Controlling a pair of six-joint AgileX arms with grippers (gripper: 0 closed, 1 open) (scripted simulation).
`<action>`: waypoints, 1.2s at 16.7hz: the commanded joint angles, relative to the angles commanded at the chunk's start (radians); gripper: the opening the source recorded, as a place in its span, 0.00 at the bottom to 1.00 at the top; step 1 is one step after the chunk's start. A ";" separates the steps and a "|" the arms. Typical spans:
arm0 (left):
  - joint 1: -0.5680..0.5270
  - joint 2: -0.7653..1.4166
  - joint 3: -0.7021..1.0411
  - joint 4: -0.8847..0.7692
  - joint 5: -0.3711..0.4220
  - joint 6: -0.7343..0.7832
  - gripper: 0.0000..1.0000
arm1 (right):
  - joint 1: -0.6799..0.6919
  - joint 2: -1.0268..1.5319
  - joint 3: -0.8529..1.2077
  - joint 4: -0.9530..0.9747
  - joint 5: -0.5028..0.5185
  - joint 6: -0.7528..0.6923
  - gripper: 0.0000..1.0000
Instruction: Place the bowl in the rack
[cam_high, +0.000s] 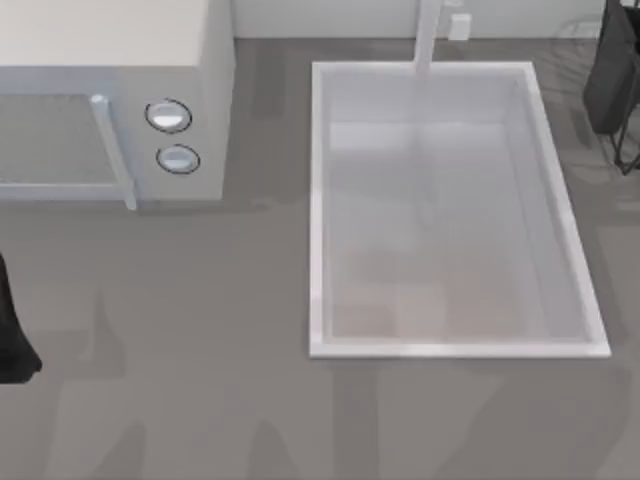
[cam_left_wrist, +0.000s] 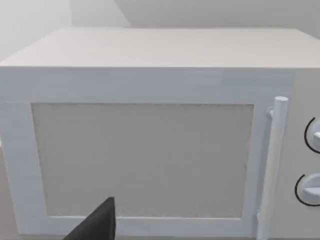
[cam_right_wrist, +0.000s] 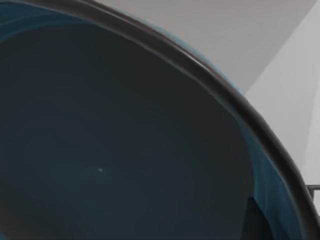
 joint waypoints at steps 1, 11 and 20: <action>0.000 0.000 0.000 0.000 0.000 0.000 1.00 | 0.000 0.000 0.000 0.000 0.000 0.000 0.00; 0.000 0.000 0.000 0.000 0.000 0.000 1.00 | 0.000 0.000 0.000 0.000 0.000 0.000 0.53; 0.000 0.000 0.000 0.000 0.000 0.000 1.00 | 0.000 0.000 0.000 0.000 0.000 0.000 1.00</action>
